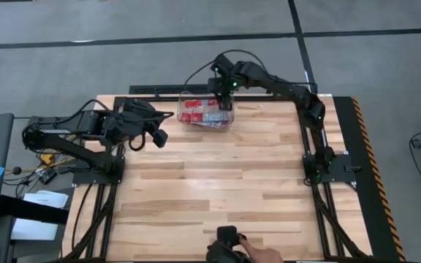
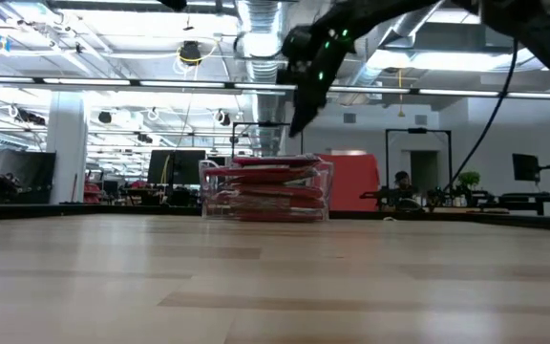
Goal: Sort popcorn bags into baskets
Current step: Return to Home Position
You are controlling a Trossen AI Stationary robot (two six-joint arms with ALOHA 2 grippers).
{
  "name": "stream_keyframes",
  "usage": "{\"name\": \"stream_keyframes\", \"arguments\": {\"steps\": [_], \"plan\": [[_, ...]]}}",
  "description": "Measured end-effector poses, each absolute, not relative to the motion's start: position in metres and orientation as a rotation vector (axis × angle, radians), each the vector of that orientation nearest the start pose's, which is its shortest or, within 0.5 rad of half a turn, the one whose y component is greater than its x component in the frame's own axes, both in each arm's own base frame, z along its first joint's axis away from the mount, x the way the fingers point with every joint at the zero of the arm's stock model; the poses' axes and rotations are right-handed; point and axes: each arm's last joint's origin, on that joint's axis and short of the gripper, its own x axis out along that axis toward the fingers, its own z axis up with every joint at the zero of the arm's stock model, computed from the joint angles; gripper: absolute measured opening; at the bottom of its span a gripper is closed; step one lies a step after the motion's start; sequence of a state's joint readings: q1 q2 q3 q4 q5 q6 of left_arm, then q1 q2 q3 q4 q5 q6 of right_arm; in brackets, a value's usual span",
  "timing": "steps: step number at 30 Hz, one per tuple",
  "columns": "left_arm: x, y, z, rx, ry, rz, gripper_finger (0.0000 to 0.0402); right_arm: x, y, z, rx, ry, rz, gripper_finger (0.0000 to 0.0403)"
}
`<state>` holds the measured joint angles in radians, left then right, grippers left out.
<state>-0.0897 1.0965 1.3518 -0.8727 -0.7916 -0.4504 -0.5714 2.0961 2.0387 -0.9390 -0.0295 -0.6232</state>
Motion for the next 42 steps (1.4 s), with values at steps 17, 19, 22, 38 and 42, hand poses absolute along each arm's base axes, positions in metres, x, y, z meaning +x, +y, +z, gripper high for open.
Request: {"name": "stream_keyframes", "arguments": {"steps": [17, 19, 22, 38, 42], "plan": [[0.108, 0.008, 0.340, -0.216, 0.098, 0.628, 0.0008, 0.230, -0.194, 0.388, 0.241, 0.606, 0.129, 0.0195], [0.105, 0.008, 0.316, -0.260, 0.026, 0.582, 0.0003, 0.212, -0.177, 0.378, 0.264, 0.532, 0.177, 0.0187], [0.106, 0.009, 0.277, -0.332, -0.007, 0.531, 0.0002, 0.189, -0.152, 0.360, 0.287, 0.421, 0.212, 0.0176], [0.117, 0.016, 0.190, -0.445, 0.013, 0.397, 0.0000, 0.090, -0.058, 0.268, 0.512, 0.077, -0.054, 0.0139], [0.116, 0.019, 0.193, -0.412, -0.033, 0.476, 0.0000, 0.078, -0.044, 0.248, 0.481, -0.005, -0.125, 0.0133]]}}
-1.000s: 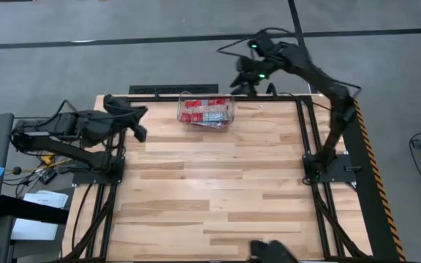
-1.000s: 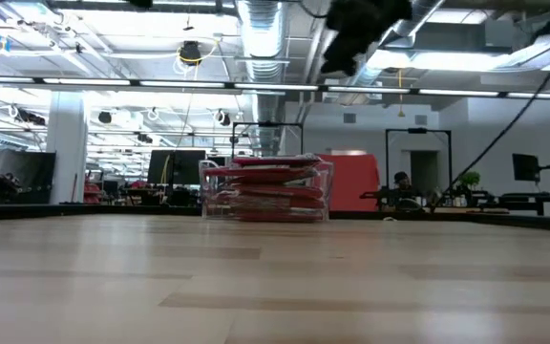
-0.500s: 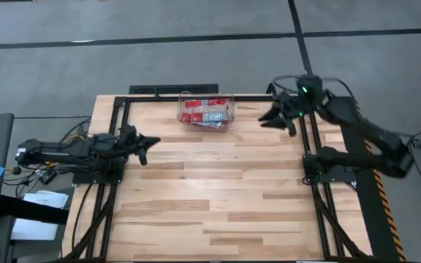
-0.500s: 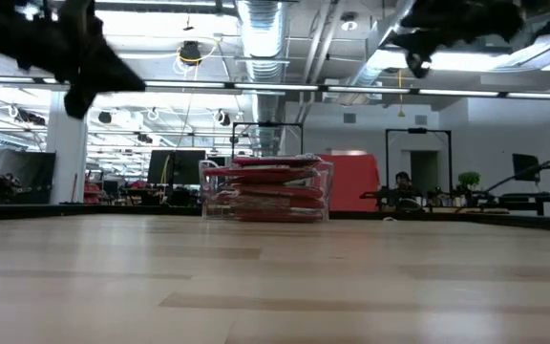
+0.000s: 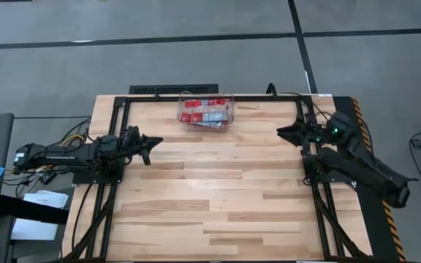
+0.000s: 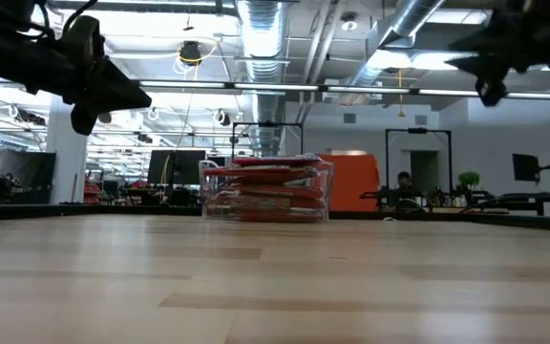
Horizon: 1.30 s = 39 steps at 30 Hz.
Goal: Sort popcorn bags into baskets
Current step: Return to Home Position
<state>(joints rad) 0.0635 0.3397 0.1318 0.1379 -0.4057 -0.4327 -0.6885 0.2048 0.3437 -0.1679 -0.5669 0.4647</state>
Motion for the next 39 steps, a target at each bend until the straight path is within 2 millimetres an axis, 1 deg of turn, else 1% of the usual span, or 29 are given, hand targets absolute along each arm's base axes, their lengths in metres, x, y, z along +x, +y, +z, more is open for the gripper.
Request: {"name": "stream_keyframes", "arguments": {"steps": [3, 5, 7, 9, 11, 13, 14, 18, 21, 32, 39], "plan": [[0.116, 0.019, 0.191, -0.362, -0.008, 0.496, 0.0000, 0.074, -0.038, 0.227, 0.514, -0.043, -0.172, 0.0131], [0.117, 0.019, 0.190, -0.352, 0.008, 0.499, 0.0000, 0.074, -0.035, 0.218, 0.512, -0.088, -0.153, 0.0132], [0.119, 0.020, 0.187, -0.348, 0.032, 0.506, 0.0000, 0.078, -0.034, 0.206, 0.497, -0.118, -0.105, 0.0134], [0.122, 0.020, 0.179, -0.344, 0.048, 0.513, 0.0000, 0.085, -0.034, 0.191, 0.489, -0.143, -0.086, 0.0137], [0.124, 0.020, 0.168, -0.360, 0.037, 0.519, 0.0000, 0.090, -0.033, 0.181, 0.465, -0.196, -0.116, 0.0140], [0.123, 0.021, 0.157, -0.393, 0.016, 0.540, 0.0000, 0.091, -0.033, 0.177, 0.456, -0.156, -0.199, 0.0143], [0.123, 0.021, 0.155, -0.410, 0.021, 0.558, 0.0000, 0.092, -0.033, 0.172, 0.448, -0.118, -0.251, 0.0144], [0.123, 0.023, 0.153, -0.316, 0.050, 0.619, 0.0000, 0.091, -0.034, 0.172, 0.377, -0.144, -0.421, 0.0148], [0.123, 0.024, 0.154, -0.272, 0.047, 0.660, 0.0000, 0.091, -0.035, 0.171, 0.373, -0.149, -0.481, 0.0151], [0.122, 0.024, 0.152, -0.257, 0.071, 0.666, 0.0000, 0.091, -0.035, 0.170, 0.373, -0.138, -0.493, 0.0138], [0.120, 0.024, 0.144, -0.233, 0.161, 0.677, 0.0000, 0.091, -0.035, 0.170, 0.374, -0.136, -0.495, 0.0133]]}}
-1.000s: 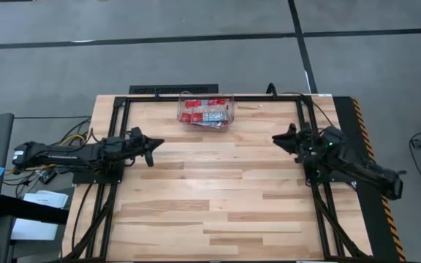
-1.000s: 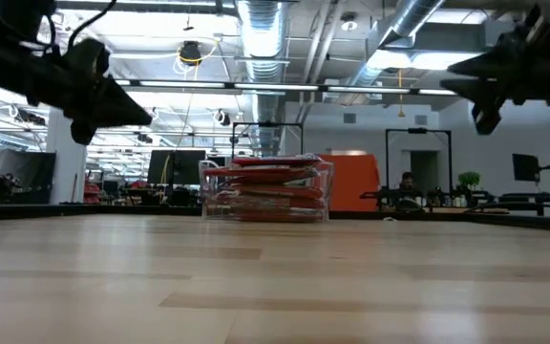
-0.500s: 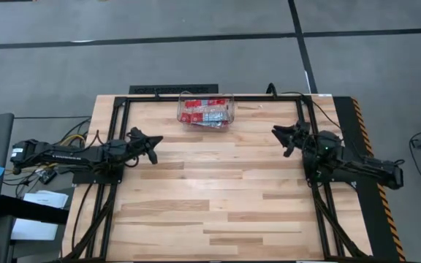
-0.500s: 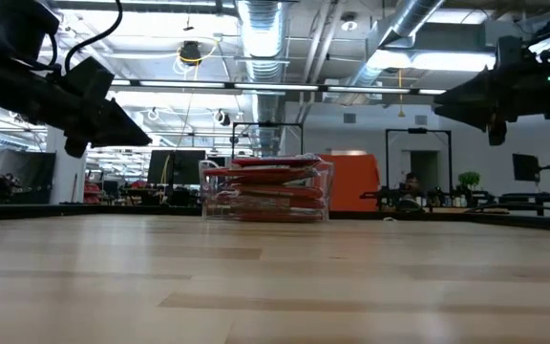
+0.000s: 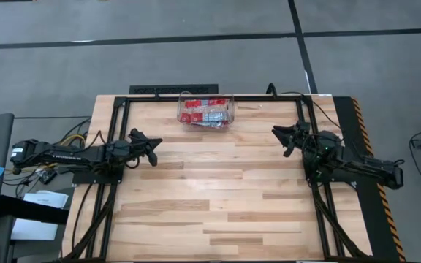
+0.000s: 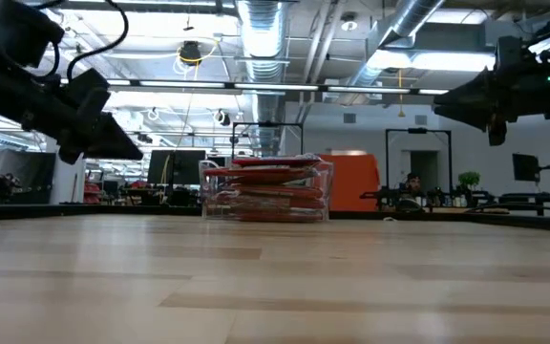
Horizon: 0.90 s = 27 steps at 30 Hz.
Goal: Sort popcorn bags into baskets
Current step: Return to Home Position
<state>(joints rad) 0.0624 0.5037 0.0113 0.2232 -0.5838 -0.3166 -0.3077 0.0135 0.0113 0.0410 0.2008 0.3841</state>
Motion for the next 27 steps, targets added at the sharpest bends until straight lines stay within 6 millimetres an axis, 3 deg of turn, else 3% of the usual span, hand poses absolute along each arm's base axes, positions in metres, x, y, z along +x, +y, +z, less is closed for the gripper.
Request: {"name": "stream_keyframes", "arguments": {"steps": [8, 27], "plan": [[0.116, 0.023, 0.131, -0.191, 0.307, 0.693, 0.0000, 0.091, -0.035, 0.170, 0.374, -0.135, -0.496, 0.0142], [0.116, 0.023, 0.131, -0.190, 0.314, 0.694, 0.0000, 0.091, -0.035, 0.170, 0.374, -0.132, -0.496, 0.0142]]}}
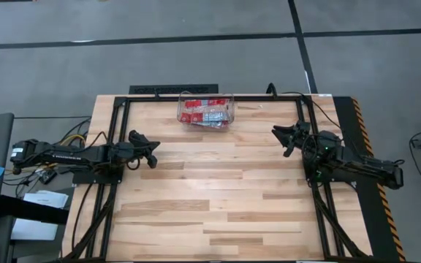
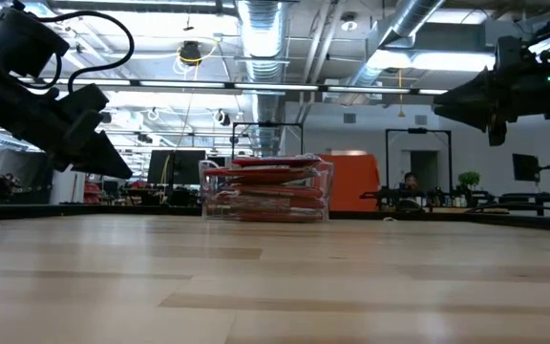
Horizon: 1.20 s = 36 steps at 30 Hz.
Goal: Sort popcorn bags into baskets
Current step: Return to Home Position
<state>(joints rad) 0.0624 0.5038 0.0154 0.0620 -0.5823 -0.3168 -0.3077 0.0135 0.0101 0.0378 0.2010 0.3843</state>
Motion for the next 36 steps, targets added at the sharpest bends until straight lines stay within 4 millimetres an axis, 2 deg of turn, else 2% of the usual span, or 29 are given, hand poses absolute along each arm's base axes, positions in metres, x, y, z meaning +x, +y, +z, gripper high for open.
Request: {"name": "stream_keyframes", "arguments": {"steps": [9, 29, 36], "plan": [[0.1158, 0.0232, 0.1311, -0.190, 0.315, 0.694, 0.0000, 0.0910, -0.0350, 0.1696, 0.374, -0.132, -0.495, 0.0133], [0.1158, 0.0232, 0.1311, -0.190, 0.315, 0.694, 0.0000, 0.0910, -0.0350, 0.1694, 0.374, -0.132, -0.494, 0.0151], [0.1158, 0.0232, 0.1311, -0.190, 0.315, 0.694, 0.0000, 0.0910, -0.0350, 0.1693, 0.374, -0.131, -0.494, 0.0144]]}}
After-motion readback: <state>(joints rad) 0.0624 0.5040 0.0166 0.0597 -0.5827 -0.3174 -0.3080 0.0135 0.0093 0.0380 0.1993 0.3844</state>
